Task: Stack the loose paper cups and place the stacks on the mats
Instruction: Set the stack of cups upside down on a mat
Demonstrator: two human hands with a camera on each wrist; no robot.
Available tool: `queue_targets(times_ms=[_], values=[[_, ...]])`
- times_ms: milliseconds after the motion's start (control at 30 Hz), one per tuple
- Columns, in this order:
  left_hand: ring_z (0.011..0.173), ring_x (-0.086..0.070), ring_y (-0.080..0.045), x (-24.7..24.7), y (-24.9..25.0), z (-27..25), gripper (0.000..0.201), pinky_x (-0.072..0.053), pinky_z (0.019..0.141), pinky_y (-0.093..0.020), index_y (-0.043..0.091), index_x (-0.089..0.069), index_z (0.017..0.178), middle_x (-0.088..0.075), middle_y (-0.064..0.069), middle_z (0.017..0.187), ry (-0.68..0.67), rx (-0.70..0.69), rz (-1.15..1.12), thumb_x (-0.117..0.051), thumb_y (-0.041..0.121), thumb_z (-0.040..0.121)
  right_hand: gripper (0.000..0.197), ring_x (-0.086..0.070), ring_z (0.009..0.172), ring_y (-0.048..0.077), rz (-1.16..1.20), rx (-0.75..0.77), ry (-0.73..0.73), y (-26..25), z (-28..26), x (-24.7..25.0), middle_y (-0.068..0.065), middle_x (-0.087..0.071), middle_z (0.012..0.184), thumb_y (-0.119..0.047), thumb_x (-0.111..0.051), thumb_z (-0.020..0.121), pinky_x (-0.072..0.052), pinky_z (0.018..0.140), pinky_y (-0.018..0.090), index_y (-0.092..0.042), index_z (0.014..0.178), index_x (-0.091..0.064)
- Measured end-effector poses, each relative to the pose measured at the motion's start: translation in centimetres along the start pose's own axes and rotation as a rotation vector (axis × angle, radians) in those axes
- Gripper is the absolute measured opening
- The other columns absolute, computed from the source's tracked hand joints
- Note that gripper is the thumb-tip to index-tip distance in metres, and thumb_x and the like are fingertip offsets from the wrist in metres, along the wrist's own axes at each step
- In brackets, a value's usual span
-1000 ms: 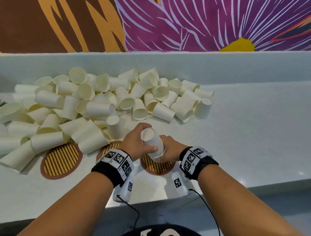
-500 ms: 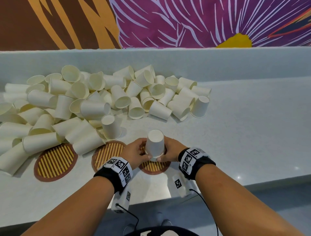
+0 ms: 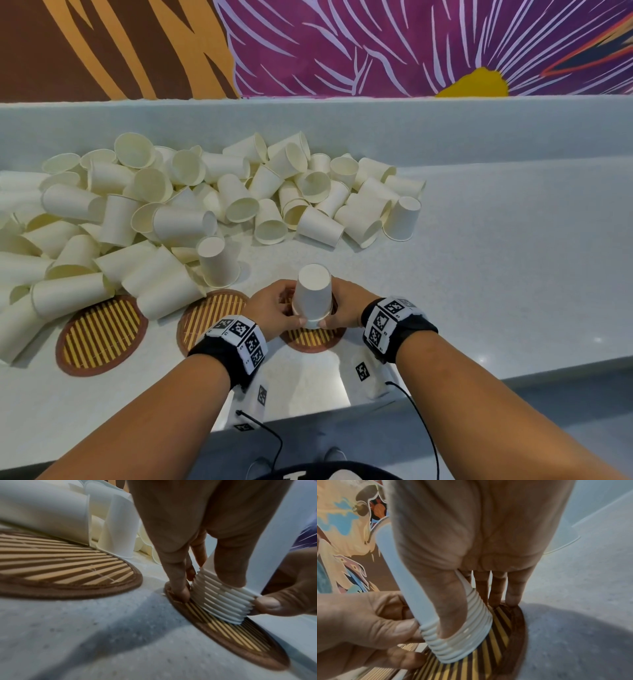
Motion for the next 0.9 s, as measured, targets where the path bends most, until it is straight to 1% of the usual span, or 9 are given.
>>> queue_targets(times_ms=[367,433,500,533,567,600,700,800,900], values=[[0.105,-0.064,-0.016,-0.7,1.1,1.5,0.066,-0.052,0.095,-0.039,0.025,-0.052,0.126,-0.063,0.005,0.122,0.009,-0.004,-0.046,-0.084,0.014,0.069,0.083,-0.047,0.125,0.024,0.003,-0.024,-0.024,0.7,0.4,1.7,0.002,-0.051,0.135,-0.024,-0.082,0.068,-0.039,0.106,0.047,-0.024,0.138,-0.037],[0.102,-0.063,-0.014,-0.6,1.4,1.6,0.067,-0.051,0.091,-0.031,0.024,-0.051,0.126,-0.062,0.007,0.117,0.0,-0.001,-0.013,-0.083,0.012,0.069,0.083,-0.046,0.127,0.025,0.005,-0.013,-0.043,0.7,0.5,1.8,0.003,-0.05,0.137,-0.024,-0.08,0.07,-0.039,0.107,0.048,-0.023,0.139,-0.034],[0.097,-0.06,-0.013,-0.3,1.8,1.9,0.066,-0.047,0.081,-0.022,0.023,-0.049,0.127,-0.058,0.007,0.111,-0.024,0.007,0.029,-0.079,0.002,0.071,0.078,-0.042,0.132,0.027,0.003,-0.021,-0.053,0.7,0.6,2.2,0.006,-0.045,0.143,-0.015,-0.072,0.078,-0.035,0.11,0.045,-0.021,0.144,-0.03],[0.096,-0.06,-0.013,-0.1,2.0,2.0,0.067,-0.046,0.077,-0.019,0.022,-0.049,0.128,-0.058,0.006,0.112,-0.034,0.013,0.029,-0.074,-0.005,0.071,0.075,-0.039,0.134,0.027,-0.002,-0.039,-0.051,0.8,0.6,2.6,0.007,-0.042,0.146,-0.01,-0.066,0.083,-0.034,0.11,0.043,-0.021,0.146,-0.027],[0.097,-0.062,-0.014,0.1,2.2,2.3,0.068,-0.048,0.076,-0.02,0.021,-0.049,0.129,-0.058,0.004,0.114,-0.038,0.021,0.021,-0.069,-0.011,0.072,0.072,-0.038,0.135,0.027,-0.006,-0.055,-0.041,0.9,0.6,3.0,0.006,-0.04,0.148,-0.006,-0.06,0.086,-0.033,0.109,0.042,-0.021,0.147,-0.026],[0.098,-0.063,-0.016,0.3,2.3,2.5,0.069,-0.052,0.078,-0.024,0.021,-0.05,0.129,-0.059,0.003,0.116,-0.031,0.028,0.014,-0.064,-0.015,0.072,0.07,-0.04,0.134,0.026,-0.012,-0.073,-0.02,1.2,0.7,3.6,0.005,-0.04,0.148,-0.004,-0.056,0.088,-0.034,0.109,0.04,-0.023,0.148,-0.025],[0.1,-0.065,-0.02,1.3,2.8,3.4,0.06,-0.055,0.09,-0.036,0.018,-0.054,0.127,-0.063,0.002,0.113,0.04,0.037,-0.001,-0.059,-0.015,0.077,0.064,-0.047,0.128,0.022,0.0,-0.089,0.076,1.8,0.9,5.4,0.002,-0.046,0.143,-0.007,-0.058,0.088,-0.041,0.106,0.035,-0.023,0.145,-0.033],[0.098,-0.064,-0.02,2.5,3.7,4.2,0.054,-0.055,0.087,-0.036,0.019,-0.058,0.122,-0.065,-0.001,0.112,0.109,0.011,-0.01,-0.057,-0.012,0.078,0.052,-0.052,0.12,0.021,-0.074,-0.061,0.18,1.9,1.5,7.7,0.003,-0.053,0.134,-0.005,-0.054,0.088,-0.042,0.101,0.03,-0.02,0.137,-0.046],[0.092,-0.064,-0.017,3.7,4.6,4.8,0.048,-0.056,0.079,-0.03,0.021,-0.059,0.12,-0.065,0.004,0.107,0.149,0.004,0.003,-0.06,-0.003,0.078,0.04,-0.054,0.116,0.023,-0.162,-0.037,0.268,1.5,2.5,9.7,0.004,-0.057,0.127,-0.01,-0.052,0.09,-0.042,0.099,0.03,-0.019,0.129,-0.055]])
Point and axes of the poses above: each hand's wrist, its own z-axis towards the middle knuckle, its own x-axis out of the back of the hand, y = z × x, the point moved 2 cm from there along z, towards the middle knuckle
